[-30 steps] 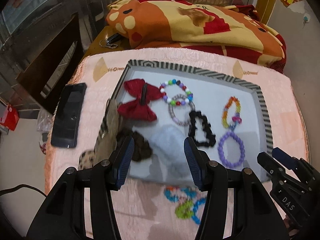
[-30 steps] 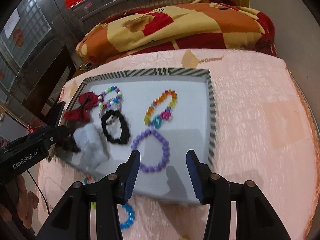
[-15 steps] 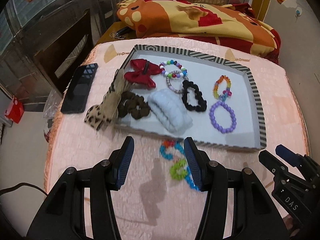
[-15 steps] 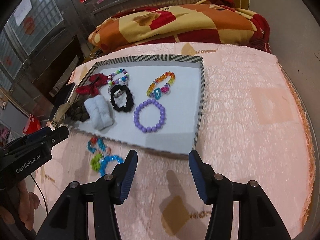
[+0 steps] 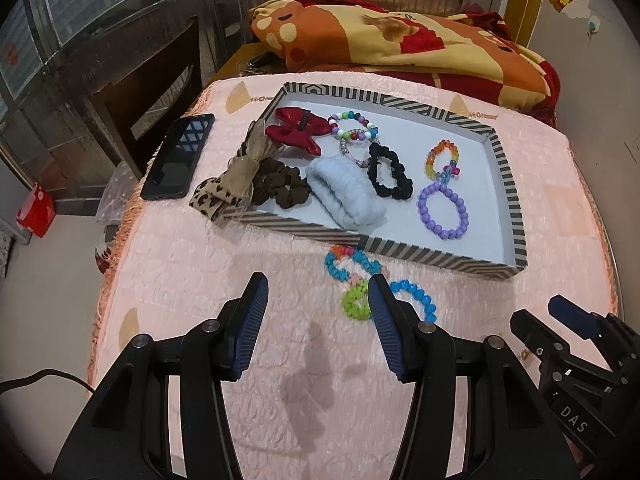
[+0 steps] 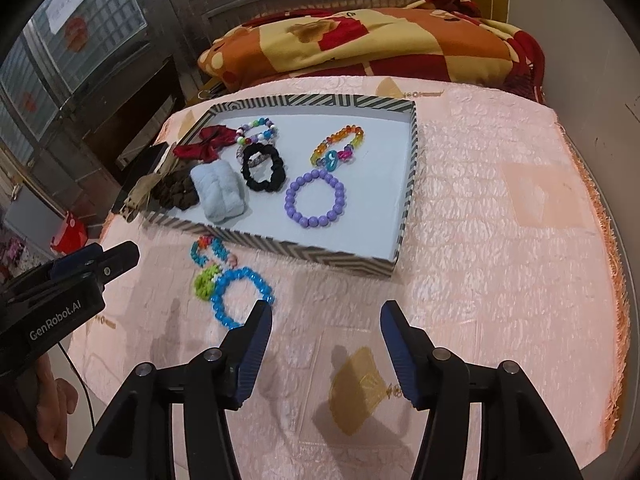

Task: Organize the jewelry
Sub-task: 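Withdraw both tools from the tray toward the blue and teal bracelets, then grasp the teal-green bracelet with the left tool while the right tool grasps the blue bead bracelet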

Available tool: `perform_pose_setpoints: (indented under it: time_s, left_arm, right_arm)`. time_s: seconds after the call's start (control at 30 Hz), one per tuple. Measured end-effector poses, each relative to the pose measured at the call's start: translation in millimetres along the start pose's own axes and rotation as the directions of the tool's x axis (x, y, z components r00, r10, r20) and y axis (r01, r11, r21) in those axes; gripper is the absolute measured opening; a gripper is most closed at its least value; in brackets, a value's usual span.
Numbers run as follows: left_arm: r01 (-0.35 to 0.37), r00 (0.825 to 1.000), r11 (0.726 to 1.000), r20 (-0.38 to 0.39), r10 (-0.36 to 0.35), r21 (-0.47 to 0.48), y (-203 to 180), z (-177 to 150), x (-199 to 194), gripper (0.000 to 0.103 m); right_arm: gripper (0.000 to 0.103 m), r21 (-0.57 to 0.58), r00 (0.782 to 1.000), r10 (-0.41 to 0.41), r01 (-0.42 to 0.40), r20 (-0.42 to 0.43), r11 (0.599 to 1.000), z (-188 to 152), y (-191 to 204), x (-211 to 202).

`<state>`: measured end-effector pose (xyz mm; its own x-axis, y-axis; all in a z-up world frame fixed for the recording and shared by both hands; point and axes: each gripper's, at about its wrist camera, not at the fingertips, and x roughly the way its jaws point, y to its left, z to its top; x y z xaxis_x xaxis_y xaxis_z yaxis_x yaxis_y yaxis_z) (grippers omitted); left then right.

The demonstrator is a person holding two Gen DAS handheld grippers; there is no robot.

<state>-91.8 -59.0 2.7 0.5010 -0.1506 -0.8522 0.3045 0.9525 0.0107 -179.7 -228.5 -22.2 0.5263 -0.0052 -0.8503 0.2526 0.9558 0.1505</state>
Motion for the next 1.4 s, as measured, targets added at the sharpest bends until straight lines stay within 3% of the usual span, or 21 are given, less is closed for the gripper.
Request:
perform_pose_setpoints:
  time_s: [0.53, 0.93, 1.2, 1.27, 1.4]
  left_arm:
    - [-0.020, 0.999, 1.000, -0.047, 0.020, -0.020, 16, -14, 10, 0.052]
    - [0.008, 0.991, 0.990, -0.133, -0.027, -0.144, 69, -16, 35, 0.052]
    - [0.014, 0.987, 0.992, -0.158, -0.034, -0.123, 66, -10, 46, 0.052]
    - [0.016, 0.986, 0.993, -0.163, -0.035, -0.118, 64, -7, 49, 0.052]
    - [0.023, 0.984, 0.993, -0.175, -0.043, -0.117, 62, -1, 57, 0.052]
  right_arm:
    - [0.055, -0.031, 0.998, 0.020, -0.022, -0.054, 0.999, -10, 14, 18]
    - [0.055, -0.078, 0.993, 0.046, -0.055, -0.105, 0.995, -8, 35, 54]
    - [0.055, -0.119, 0.993, 0.025, -0.039, -0.117, 0.992, 2, 51, 84]
    - [0.052, -0.133, 0.992, 0.002, -0.018, -0.124, 0.991, 2, 52, 91]
    - [0.034, -0.183, 0.993, -0.050, 0.030, -0.105, 0.983, 0, 52, 95]
